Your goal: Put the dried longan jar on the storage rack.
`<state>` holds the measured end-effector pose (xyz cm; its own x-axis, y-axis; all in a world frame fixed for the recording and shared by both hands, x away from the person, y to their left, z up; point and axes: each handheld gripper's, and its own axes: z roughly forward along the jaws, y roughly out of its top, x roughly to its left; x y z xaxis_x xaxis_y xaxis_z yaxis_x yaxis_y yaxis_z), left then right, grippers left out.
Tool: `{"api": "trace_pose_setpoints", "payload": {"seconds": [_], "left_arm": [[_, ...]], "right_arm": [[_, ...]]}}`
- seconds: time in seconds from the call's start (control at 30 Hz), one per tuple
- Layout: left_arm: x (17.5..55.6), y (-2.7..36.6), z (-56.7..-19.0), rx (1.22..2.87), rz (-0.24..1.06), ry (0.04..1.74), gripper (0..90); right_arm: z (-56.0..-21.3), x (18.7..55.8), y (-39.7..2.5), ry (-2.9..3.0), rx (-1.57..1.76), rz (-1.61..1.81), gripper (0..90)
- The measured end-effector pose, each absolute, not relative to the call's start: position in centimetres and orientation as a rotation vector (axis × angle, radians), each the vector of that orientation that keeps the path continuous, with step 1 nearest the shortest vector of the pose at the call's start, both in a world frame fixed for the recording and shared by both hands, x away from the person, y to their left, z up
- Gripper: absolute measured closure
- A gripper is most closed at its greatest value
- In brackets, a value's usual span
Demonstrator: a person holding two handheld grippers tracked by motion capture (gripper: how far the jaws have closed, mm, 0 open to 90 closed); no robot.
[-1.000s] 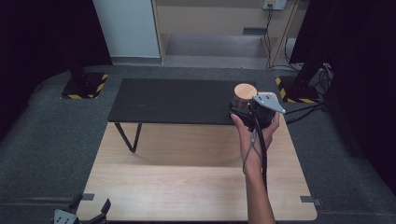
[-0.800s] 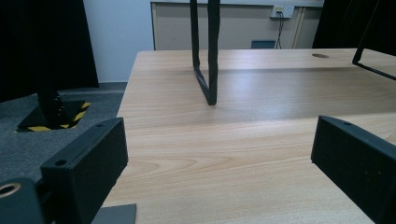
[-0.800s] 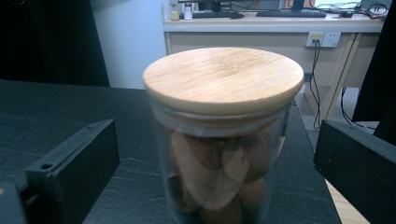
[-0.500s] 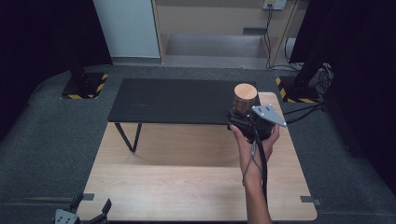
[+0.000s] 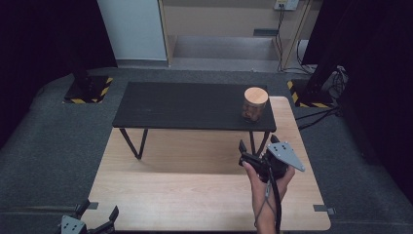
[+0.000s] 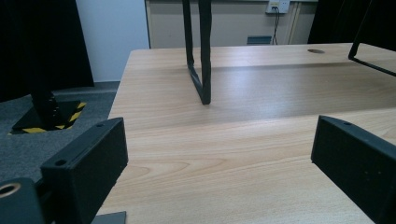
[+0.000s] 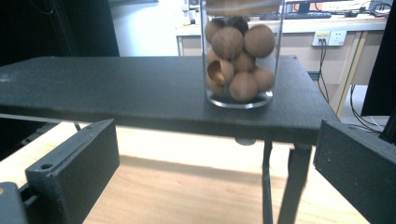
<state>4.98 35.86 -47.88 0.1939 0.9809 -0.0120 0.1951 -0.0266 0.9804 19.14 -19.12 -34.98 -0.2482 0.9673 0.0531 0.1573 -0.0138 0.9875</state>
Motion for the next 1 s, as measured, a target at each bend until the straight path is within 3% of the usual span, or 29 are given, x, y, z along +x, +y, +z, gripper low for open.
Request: {"api": "trace_pose_setpoints", "payload": {"seconds": [1.0], "left_arm": [[5.6, 35.0, -47.4, 1.474, 0.954, 1.168, 2.4]], "right_arm": [[-40.3, 14.1, -20.8, 1.490, 1.310, 1.292, 0.5]]}}
